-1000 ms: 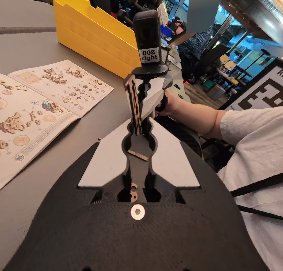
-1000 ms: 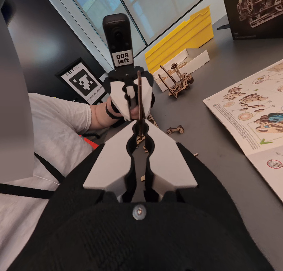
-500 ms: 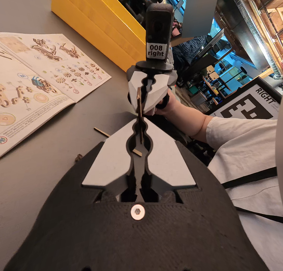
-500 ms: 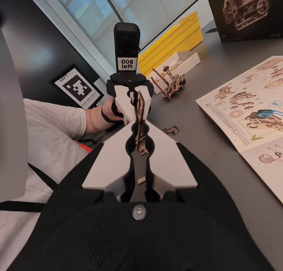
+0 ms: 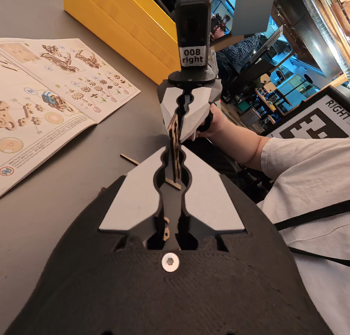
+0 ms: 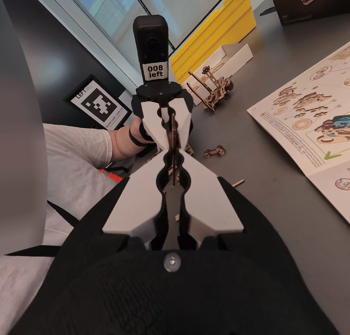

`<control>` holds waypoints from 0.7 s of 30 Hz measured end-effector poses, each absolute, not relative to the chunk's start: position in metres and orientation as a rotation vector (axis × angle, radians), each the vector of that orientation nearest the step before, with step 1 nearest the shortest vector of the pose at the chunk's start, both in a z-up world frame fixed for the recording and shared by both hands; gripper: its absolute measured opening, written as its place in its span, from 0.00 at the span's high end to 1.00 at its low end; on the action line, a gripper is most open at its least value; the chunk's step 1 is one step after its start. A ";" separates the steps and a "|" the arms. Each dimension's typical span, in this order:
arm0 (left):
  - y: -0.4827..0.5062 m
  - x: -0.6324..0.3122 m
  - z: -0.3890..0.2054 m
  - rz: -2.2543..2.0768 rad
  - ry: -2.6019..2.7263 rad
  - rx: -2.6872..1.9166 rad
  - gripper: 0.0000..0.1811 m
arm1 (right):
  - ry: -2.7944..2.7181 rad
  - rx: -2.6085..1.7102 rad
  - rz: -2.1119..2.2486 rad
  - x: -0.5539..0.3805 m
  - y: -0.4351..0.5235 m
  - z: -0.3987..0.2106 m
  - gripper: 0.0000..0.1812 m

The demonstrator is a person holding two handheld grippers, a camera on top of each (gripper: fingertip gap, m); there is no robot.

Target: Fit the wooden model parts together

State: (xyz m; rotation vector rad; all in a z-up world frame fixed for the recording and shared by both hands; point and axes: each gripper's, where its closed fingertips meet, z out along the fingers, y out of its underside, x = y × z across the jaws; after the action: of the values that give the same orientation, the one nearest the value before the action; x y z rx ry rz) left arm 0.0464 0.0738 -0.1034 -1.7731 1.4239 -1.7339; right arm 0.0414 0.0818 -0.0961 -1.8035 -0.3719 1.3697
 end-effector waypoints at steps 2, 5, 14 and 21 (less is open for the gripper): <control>0.072 0.046 -0.105 -1.742 1.447 -1.775 0.98 | -0.378 -1.819 1.369 0.040 0.081 -0.098 1.00; 0.069 0.045 -0.105 -1.793 1.448 -1.784 1.00 | -0.389 -1.832 1.373 0.039 0.080 -0.100 1.00; 0.071 0.044 -0.109 -1.792 1.449 -1.813 0.99 | -0.381 -1.865 1.375 0.039 0.080 -0.104 1.00; 0.075 0.044 -0.110 -1.756 1.447 -1.823 0.98 | -0.381 -1.868 1.342 0.041 0.082 -0.105 1.00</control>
State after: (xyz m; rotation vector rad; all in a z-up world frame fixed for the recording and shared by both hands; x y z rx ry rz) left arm 0.0439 0.0745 -0.1100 -1.8234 1.4466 -1.7558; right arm 0.0409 0.0816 -0.1048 -1.8683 -0.3811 1.3416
